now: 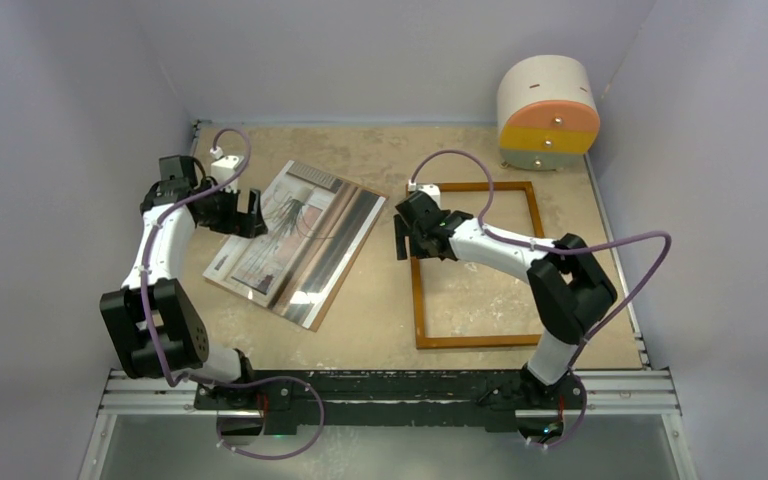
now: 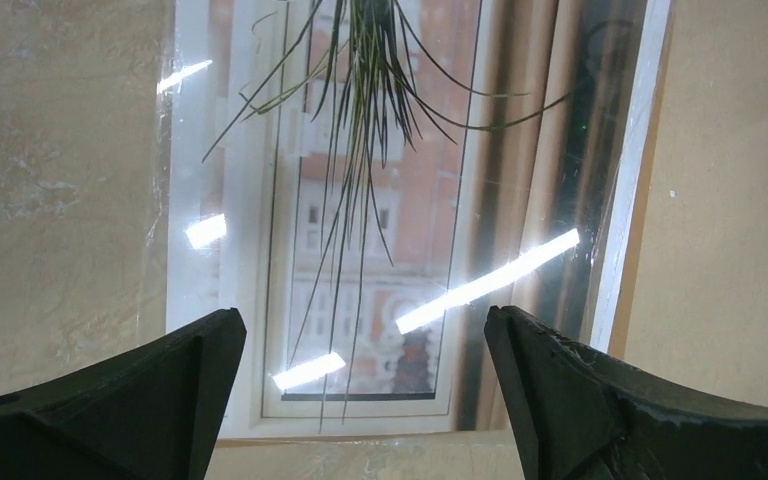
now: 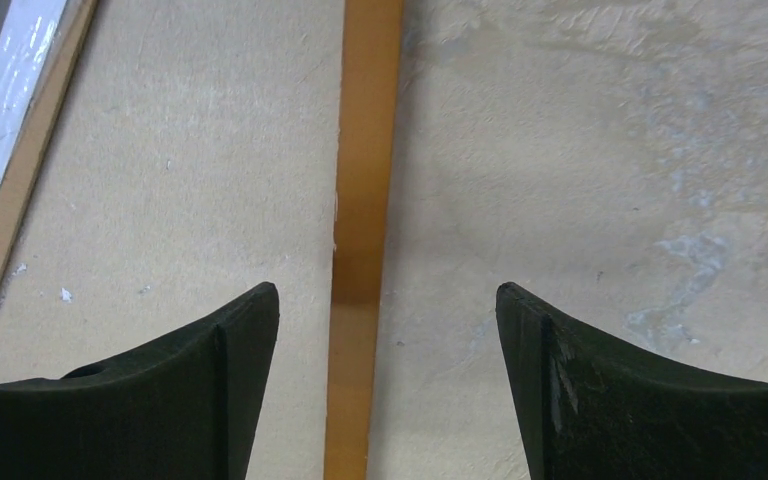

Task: Put the photo into the frame
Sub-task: Turn over the photo frame at the center of the board.

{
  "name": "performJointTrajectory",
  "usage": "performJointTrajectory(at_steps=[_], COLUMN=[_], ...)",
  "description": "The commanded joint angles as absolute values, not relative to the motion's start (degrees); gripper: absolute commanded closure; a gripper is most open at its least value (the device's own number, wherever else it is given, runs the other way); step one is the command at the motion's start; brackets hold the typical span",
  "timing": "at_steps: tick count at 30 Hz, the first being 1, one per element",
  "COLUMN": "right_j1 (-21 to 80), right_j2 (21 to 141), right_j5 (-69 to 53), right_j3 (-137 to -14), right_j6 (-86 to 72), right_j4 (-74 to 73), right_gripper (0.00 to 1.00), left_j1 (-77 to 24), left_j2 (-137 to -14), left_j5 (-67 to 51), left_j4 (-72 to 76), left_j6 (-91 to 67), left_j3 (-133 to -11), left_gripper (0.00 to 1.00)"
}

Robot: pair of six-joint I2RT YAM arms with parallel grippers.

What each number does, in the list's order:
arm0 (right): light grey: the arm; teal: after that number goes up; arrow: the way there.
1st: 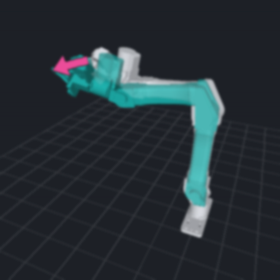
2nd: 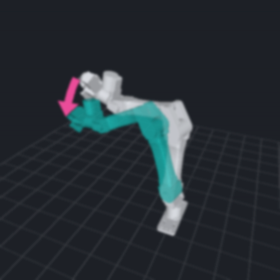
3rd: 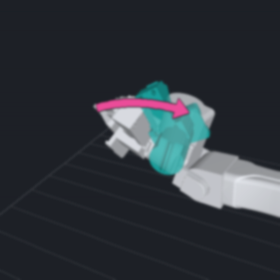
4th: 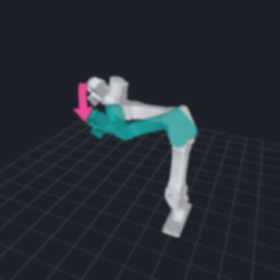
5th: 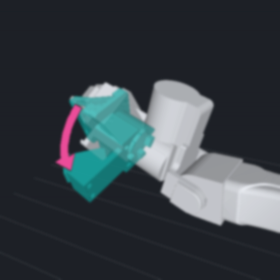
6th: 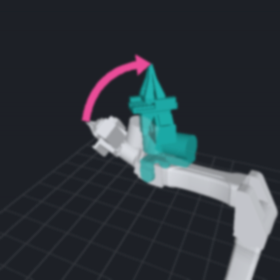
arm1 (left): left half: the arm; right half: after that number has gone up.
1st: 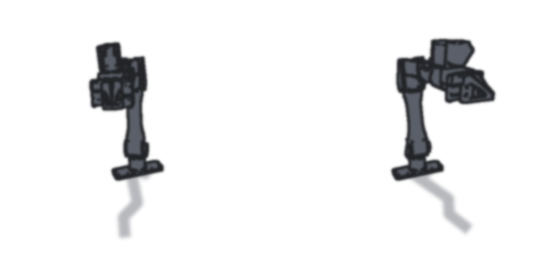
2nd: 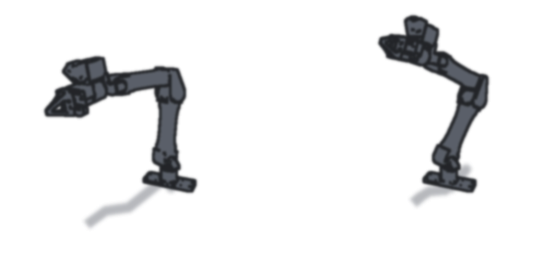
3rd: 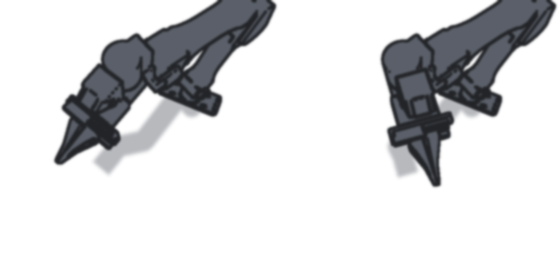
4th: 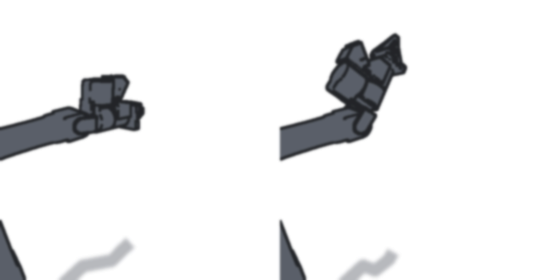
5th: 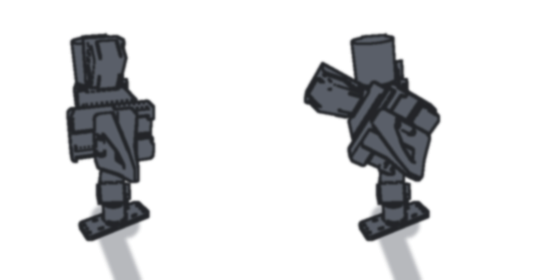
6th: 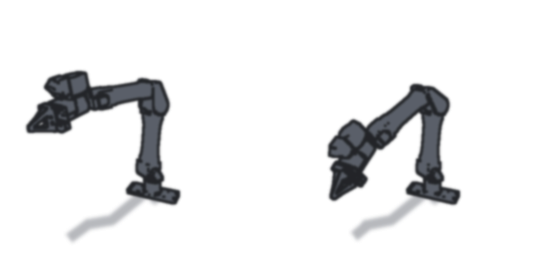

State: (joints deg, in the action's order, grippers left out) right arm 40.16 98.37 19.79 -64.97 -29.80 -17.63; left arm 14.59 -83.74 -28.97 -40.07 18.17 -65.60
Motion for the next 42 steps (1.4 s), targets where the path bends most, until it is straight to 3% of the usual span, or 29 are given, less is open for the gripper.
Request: performJointTrajectory(at_steps=[1,11,20,26,42], right_j1=[40.9,41.9,44.6,48.0,52.2], right_j2=[99.7,106.2,108.4,107.2,103.5], right_j5=[19.2,20.6,21.1,21.1,10.0], right_j3=[-65.6,-65.7,-66.5,-73.7,-97.0], right_j6=[-31.4,-33.0,-38.0,-41.9,-50.5], right_j4=[-16.9,-16.3,-16.8,-21.4,-30.1], right_gripper=[0.20,0.40,0.76,0.98,1.00], left_j1=[14.6,14.6,14.6,14.6,14.6], left_j2=[-80.7,-80.6,-80.6,-80.4,-79.5], left_j5=[-31.2,-31.7,-31.9,-32.0,-29.3], left_j4=[-42.0,-43.5,-45.1,-47.4,-53.5], left_j6=[20.8,22.2,22.5,22.6,21.8], left_j3=[-64.4,-64.2,-65.2,-66.5,-71.1], left_gripper=[0.00,0.00,0.00,0.00,0.00])
